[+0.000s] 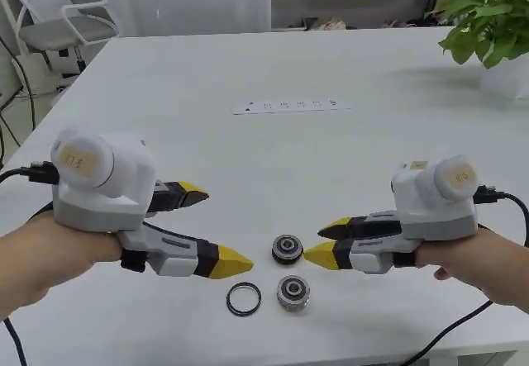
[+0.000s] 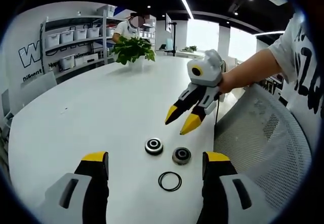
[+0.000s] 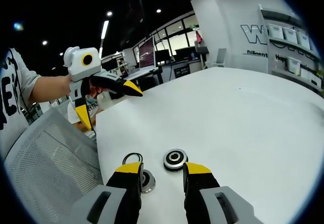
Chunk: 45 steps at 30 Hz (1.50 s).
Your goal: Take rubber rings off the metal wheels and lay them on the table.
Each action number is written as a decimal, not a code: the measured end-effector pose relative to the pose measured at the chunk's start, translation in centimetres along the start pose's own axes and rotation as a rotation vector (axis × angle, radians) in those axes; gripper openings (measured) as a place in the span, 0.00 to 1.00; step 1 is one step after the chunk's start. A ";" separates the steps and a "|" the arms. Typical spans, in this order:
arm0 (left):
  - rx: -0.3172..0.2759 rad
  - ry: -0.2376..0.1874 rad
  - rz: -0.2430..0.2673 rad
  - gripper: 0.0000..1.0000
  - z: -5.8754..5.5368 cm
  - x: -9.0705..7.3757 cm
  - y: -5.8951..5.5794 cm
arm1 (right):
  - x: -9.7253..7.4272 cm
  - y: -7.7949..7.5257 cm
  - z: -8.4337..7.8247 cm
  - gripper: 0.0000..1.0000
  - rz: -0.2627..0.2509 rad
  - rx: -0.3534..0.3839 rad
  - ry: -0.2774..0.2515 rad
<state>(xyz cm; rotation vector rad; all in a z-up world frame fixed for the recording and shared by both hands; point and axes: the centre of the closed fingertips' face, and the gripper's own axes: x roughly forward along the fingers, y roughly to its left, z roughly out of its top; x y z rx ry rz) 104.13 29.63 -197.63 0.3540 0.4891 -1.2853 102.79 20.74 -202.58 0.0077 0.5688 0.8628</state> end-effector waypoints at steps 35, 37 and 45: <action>0.008 0.075 -0.052 0.64 -1.1 5.5 1.1 | 0.0 -2.7 -1.4 0.33 -0.027 -0.023 0.032; 0.010 0.076 -0.052 0.62 -1.1 5.8 1.0 | 0.0 -2.7 -1.5 0.33 -0.026 -0.024 0.036; 0.043 0.108 -0.066 0.55 -1.8 7.1 0.5 | 0.2 -2.6 -1.9 0.34 -0.024 -0.024 0.047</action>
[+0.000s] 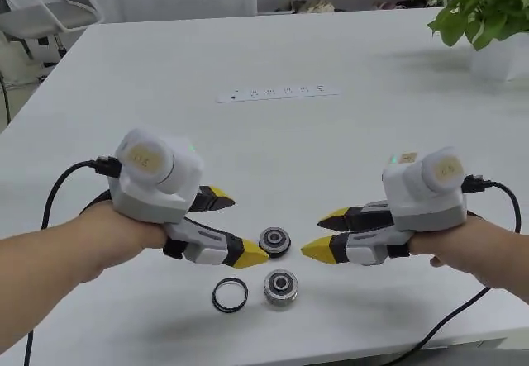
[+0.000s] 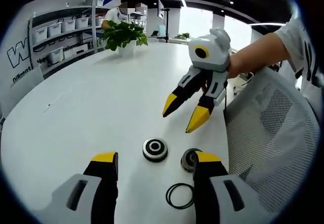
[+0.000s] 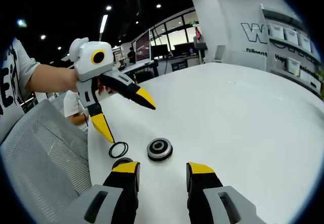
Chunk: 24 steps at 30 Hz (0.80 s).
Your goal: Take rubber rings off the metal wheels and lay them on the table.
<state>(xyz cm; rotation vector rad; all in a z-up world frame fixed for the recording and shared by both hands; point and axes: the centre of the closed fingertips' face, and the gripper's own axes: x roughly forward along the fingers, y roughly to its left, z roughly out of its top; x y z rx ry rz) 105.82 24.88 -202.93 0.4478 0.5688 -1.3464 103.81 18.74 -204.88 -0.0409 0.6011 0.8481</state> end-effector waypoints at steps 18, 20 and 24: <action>-0.005 0.025 -0.029 0.40 -0.5 2.4 0.2 | 0.3 0.0 -0.5 0.34 0.007 0.002 0.011; -0.008 0.026 -0.034 0.39 -0.5 2.7 0.2 | 0.3 0.0 -0.5 0.34 0.008 0.000 0.011; -0.003 0.031 -0.042 0.34 -0.6 3.1 0.0 | 0.4 -0.1 -0.5 0.34 0.007 0.003 0.012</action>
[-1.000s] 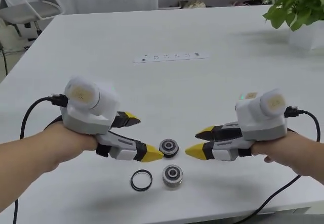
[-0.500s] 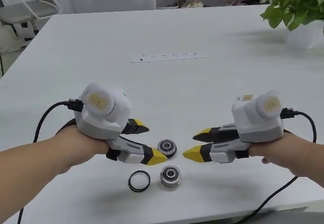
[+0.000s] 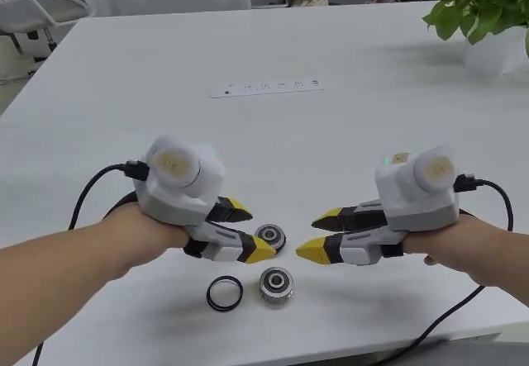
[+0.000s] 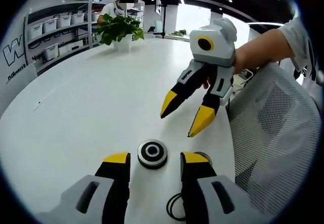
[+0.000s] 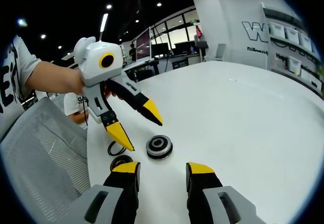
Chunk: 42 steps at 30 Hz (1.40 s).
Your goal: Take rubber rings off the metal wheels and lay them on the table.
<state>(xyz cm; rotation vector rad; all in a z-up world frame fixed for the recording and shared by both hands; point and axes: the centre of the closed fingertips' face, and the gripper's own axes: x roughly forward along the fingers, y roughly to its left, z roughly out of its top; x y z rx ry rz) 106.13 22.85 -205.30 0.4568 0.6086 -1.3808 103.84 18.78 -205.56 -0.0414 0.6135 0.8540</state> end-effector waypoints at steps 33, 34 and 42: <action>0.076 0.005 0.049 0.07 -0.1 1.0 0.0 | 0.6 0.2 -0.1 0.32 0.011 -0.006 0.011; 0.075 0.005 0.050 0.07 -0.1 1.1 0.1 | 0.7 0.2 -0.1 0.32 0.013 -0.009 0.013; 0.067 -0.001 0.060 0.07 -0.1 1.1 0.1 | 2.0 0.6 0.2 0.31 0.028 -0.046 0.044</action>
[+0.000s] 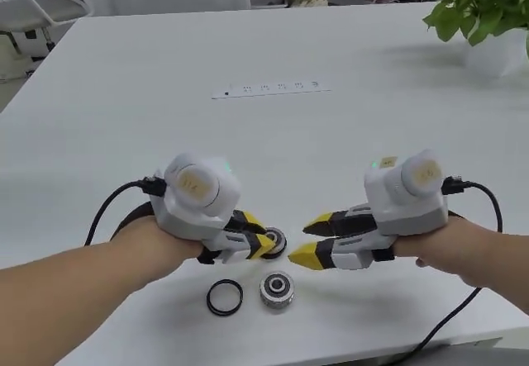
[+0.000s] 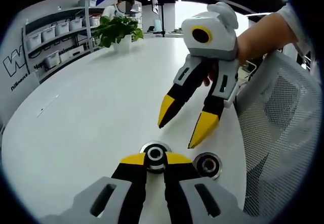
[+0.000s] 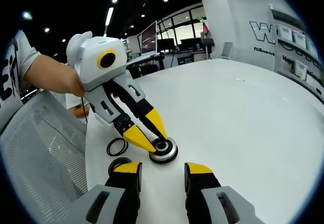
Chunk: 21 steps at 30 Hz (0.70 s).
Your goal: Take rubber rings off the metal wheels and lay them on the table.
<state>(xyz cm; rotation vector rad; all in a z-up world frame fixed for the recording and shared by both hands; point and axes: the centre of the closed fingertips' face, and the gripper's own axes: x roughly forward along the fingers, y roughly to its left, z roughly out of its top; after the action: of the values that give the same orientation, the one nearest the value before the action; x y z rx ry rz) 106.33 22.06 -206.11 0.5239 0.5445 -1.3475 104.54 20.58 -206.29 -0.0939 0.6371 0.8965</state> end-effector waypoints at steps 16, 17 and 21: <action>-0.022 -0.010 0.018 0.07 0.0 0.1 0.1 | 2.9 -0.1 0.5 0.32 -0.022 -0.033 0.024; -0.024 -0.011 0.019 0.07 0.0 0.1 0.1 | 2.9 -0.1 0.5 0.31 -0.026 -0.032 0.027; -0.026 -0.014 0.022 0.07 0.0 0.1 0.1 | 3.2 -0.2 -0.1 0.28 -0.041 -0.037 0.046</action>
<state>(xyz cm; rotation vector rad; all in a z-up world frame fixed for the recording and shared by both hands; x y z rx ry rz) 106.43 22.04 -206.18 0.4976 0.5431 -1.3201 106.15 22.64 -208.16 -0.1603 0.6590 0.8691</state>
